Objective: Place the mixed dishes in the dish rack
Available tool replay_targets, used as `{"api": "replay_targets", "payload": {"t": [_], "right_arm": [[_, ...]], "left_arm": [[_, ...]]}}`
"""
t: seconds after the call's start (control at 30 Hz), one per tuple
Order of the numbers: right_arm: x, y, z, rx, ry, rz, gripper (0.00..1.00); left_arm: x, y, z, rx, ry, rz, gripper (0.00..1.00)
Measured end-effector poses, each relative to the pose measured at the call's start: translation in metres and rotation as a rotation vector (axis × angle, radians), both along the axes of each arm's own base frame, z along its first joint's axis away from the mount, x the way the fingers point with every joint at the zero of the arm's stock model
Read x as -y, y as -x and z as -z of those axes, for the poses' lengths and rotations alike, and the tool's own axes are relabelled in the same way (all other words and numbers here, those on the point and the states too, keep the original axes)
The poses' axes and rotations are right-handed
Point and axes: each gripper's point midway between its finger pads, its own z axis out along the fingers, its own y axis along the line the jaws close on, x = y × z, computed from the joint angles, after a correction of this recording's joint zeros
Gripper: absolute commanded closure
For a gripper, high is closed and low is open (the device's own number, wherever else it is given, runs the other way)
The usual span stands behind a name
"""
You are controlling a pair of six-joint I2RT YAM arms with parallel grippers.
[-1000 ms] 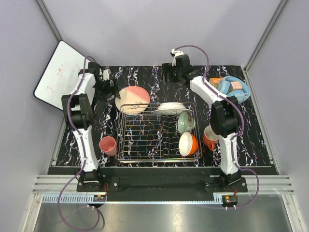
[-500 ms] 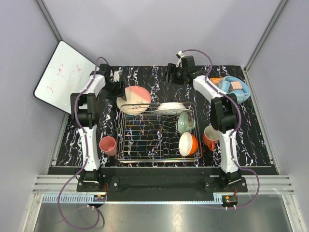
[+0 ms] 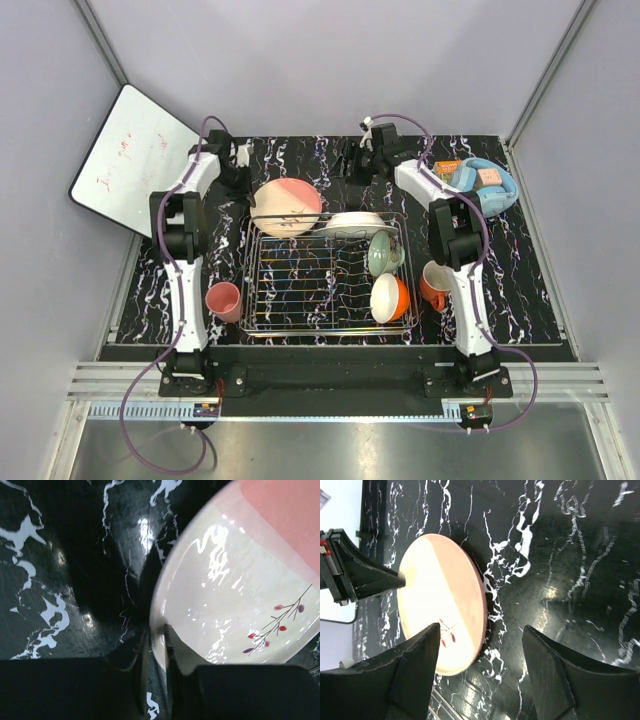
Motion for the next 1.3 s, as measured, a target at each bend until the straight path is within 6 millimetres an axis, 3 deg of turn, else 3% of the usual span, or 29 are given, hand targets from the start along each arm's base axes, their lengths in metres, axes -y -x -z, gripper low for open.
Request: {"api": "replay_targets", "payload": {"t": [0.03, 0.2, 0.4, 0.57, 0.83, 1.3], "right_arm": [[-0.002, -0.001, 0.004, -0.01, -0.01, -0.006, 0.27], [-0.009, 0.003, 0.024, -0.069, -0.04, -0.031, 0.26], [-0.012, 0.011, 0.04, -0.121, -0.065, -0.073, 0.23], [-0.013, 0.014, 0.051, -0.153, -0.099, -0.106, 0.27], [-0.021, 0.014, 0.052, -0.175, -0.203, -0.151, 0.31], [-0.017, 0.019, 0.049, -0.201, -0.417, -0.175, 0.36]], "left_arm": [[0.001, -0.002, -0.001, 0.007, 0.003, 0.004, 1.0], [0.011, -0.008, -0.005, 0.026, 0.002, 0.045, 1.0], [0.042, -0.011, -0.018, 0.071, -0.002, 0.128, 1.0], [0.062, -0.01, -0.027, 0.09, 0.016, 0.175, 1.0], [0.068, -0.02, -0.032, 0.114, 0.023, 0.188, 1.0], [0.075, -0.026, -0.008, 0.094, -0.01, 0.196, 1.0]]}}
